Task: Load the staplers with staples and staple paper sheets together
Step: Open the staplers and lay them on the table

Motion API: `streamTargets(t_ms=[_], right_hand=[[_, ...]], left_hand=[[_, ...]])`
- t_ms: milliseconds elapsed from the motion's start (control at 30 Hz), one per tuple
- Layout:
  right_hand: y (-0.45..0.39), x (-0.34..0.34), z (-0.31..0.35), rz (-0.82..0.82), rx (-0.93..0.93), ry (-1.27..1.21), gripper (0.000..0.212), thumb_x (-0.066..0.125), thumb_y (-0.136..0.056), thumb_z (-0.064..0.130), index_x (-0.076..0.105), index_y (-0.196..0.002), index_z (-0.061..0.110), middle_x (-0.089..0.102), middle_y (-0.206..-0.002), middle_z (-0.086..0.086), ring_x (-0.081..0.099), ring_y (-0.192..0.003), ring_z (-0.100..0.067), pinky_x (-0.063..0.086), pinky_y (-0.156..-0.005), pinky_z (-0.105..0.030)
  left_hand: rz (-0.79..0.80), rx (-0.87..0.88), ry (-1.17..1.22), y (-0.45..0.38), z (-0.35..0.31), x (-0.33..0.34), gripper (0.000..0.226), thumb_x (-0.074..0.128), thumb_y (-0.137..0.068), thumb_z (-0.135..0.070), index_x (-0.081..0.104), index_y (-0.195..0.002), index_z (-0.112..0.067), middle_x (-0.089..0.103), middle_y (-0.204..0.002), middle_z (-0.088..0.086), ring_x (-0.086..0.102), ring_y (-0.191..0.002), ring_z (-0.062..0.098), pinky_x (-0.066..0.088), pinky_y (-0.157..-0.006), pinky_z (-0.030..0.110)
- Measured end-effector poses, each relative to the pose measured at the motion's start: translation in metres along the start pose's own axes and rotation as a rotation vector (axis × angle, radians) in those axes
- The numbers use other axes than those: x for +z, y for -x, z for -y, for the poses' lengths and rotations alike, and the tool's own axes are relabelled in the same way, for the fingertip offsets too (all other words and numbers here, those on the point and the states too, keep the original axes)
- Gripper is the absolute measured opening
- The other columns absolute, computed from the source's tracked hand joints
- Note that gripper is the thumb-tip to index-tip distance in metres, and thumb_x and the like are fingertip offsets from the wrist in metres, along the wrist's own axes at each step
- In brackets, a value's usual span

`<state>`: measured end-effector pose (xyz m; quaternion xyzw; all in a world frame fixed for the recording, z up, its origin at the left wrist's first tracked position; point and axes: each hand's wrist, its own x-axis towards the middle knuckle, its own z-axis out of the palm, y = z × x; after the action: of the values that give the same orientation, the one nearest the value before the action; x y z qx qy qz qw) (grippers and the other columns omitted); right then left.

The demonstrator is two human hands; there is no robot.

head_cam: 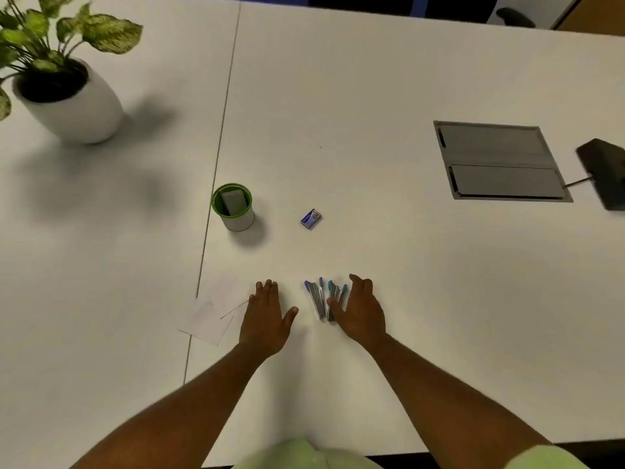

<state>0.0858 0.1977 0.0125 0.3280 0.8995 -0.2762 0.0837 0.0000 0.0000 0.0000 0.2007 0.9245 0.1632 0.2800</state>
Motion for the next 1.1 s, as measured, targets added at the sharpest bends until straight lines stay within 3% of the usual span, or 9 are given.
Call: streamTargets(t_ms=[300, 533, 700, 833, 933, 1000, 1100], right_hand=[[-0.014, 0.008, 0.0, 0.083, 0.092, -0.048, 0.083, 0.074, -0.082, 0.051, 0.032, -0.146, 0.019, 0.039, -0.138, -0.001, 0.061, -0.111, -0.023, 0.054, -0.09, -0.038], [-0.024, 0.004, -0.006, 0.113, 0.096, -0.119, 0.068, 0.07, -0.086, 0.031, 0.036, -0.144, 0.019, 0.043, -0.139, -0.003, 0.061, -0.114, -0.027, 0.051, -0.095, -0.039], [-0.021, 0.002, -0.008, 0.115, 0.123, -0.201, 0.065, 0.07, -0.087, 0.029, 0.039, -0.143, 0.022, 0.048, -0.136, -0.003, 0.059, -0.117, -0.023, 0.049, -0.096, -0.032], [-0.019, -0.002, -0.003, 0.11, 0.208, -0.446, 0.047, 0.064, -0.092, 0.022, 0.048, -0.137, 0.028, 0.059, -0.129, -0.002, 0.064, -0.104, -0.02, 0.057, -0.091, -0.036], [-0.011, -0.007, 0.0, 0.163, 0.25, -0.636, 0.035, 0.054, -0.099, 0.018, 0.052, -0.132, 0.028, 0.062, -0.12, -0.006, 0.064, -0.095, -0.02, 0.061, -0.083, -0.041], [-0.006, -0.009, 0.002, 0.181, 0.245, -0.719, 0.032, 0.049, -0.1, 0.013, 0.055, -0.128, 0.028, 0.063, -0.112, -0.004, 0.062, -0.089, -0.017, 0.059, -0.077, -0.035], [0.001, -0.015, 0.007, 0.206, 0.201, -0.813, 0.04, 0.044, -0.098, 0.003, 0.058, -0.129, 0.024, 0.064, -0.105, 0.001, 0.06, -0.086, -0.012, 0.051, -0.065, -0.016]], left_hand=[[0.051, 0.057, -0.045, -0.016, -0.003, 0.011, 0.084, 0.036, -0.102, -0.054, -0.005, -0.158, -0.007, -0.011, -0.168, 0.008, -0.012, -0.155, 0.024, 0.003, -0.127, 0.037], [0.036, 0.044, -0.036, -0.016, -0.005, 0.022, 0.085, 0.038, -0.101, -0.053, -0.005, -0.158, -0.007, -0.02, -0.166, 0.006, -0.013, -0.155, 0.022, 0.0, -0.126, 0.035], [0.031, 0.051, -0.03, -0.015, -0.013, 0.017, 0.085, 0.039, -0.101, -0.052, -0.006, -0.158, -0.008, -0.019, -0.166, 0.005, -0.013, -0.155, 0.022, 0.0, -0.126, 0.035], [-0.028, 0.121, 0.062, -0.014, -0.026, 0.014, 0.074, 0.039, -0.104, -0.047, 0.005, -0.16, -0.012, -0.01, -0.168, 0.0, -0.008, -0.155, 0.016, 0.004, -0.125, 0.032], [-0.055, 0.213, 0.243, -0.008, -0.037, 0.012, 0.06, 0.042, -0.105, -0.035, 0.021, -0.158, -0.017, 0.008, -0.168, -0.006, 0.007, -0.155, 0.012, 0.013, -0.125, 0.029], [-0.069, 0.242, 0.421, -0.002, -0.049, 0.011, 0.054, 0.045, -0.105, -0.026, 0.029, -0.156, -0.02, 0.024, -0.165, -0.005, 0.022, -0.152, 0.012, 0.02, -0.123, 0.026], [-0.108, 0.106, 0.703, 0.004, -0.07, 0.01, 0.049, 0.046, -0.105, -0.016, 0.036, -0.153, -0.017, 0.041, -0.157, -0.002, 0.038, -0.145, 0.015, 0.029, -0.121, 0.031]])
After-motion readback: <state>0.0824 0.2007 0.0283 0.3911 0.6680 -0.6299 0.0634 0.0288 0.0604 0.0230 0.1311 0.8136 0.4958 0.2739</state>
